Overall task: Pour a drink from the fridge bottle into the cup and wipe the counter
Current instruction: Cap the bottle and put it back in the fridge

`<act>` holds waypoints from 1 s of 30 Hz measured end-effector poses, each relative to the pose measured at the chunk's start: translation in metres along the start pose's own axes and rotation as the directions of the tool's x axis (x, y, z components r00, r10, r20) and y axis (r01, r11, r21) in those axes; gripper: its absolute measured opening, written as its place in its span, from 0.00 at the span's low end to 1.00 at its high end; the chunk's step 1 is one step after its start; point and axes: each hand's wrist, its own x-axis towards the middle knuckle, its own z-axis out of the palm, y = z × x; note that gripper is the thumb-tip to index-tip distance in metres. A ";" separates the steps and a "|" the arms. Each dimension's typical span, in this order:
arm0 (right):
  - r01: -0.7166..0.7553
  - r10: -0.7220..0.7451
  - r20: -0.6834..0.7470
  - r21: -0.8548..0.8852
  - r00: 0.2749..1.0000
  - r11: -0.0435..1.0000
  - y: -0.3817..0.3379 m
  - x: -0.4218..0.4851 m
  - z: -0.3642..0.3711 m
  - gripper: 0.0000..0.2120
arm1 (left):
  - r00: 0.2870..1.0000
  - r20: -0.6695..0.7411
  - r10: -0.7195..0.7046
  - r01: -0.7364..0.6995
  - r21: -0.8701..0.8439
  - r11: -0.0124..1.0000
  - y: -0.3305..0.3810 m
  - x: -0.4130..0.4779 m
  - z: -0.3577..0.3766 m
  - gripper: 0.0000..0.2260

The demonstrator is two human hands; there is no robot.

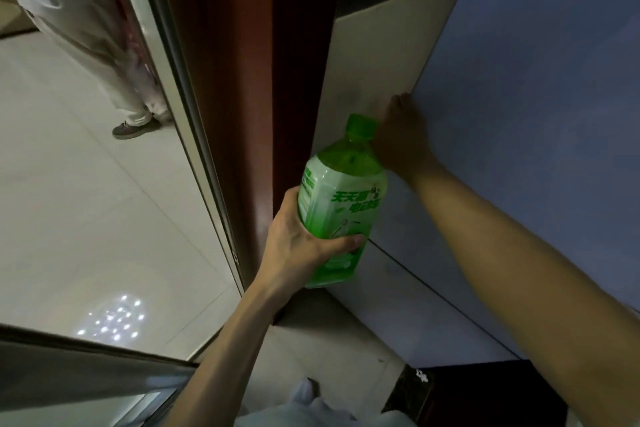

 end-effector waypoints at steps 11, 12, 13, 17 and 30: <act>0.125 -0.150 -0.108 -0.212 0.983 0.969 -0.088 -0.175 -0.054 0.08 | 0.992 0.103 0.069 -0.072 0.023 0.997 -0.012 -0.035 -0.104 0.40; 0.099 -0.127 -0.122 -0.215 0.984 0.972 -0.094 -0.192 -0.060 0.09 | 0.990 0.125 0.071 -0.075 0.022 0.997 -0.014 -0.039 -0.110 0.41; 0.080 -0.111 -0.146 -0.203 0.983 0.976 -0.098 -0.209 -0.063 0.10 | 0.986 0.149 0.070 -0.073 0.015 0.997 -0.017 -0.044 -0.115 0.41; -0.053 0.020 -0.225 -0.143 0.974 0.988 -0.120 -0.281 -0.079 0.11 | 0.964 0.258 0.061 -0.069 0.023 0.997 -0.031 -0.064 -0.121 0.41; -0.425 0.478 -0.384 0.218 0.790 0.878 -0.132 -0.376 -0.136 0.10 | 0.858 0.500 0.118 -0.113 -0.041 0.993 -0.012 -0.102 -0.089 0.38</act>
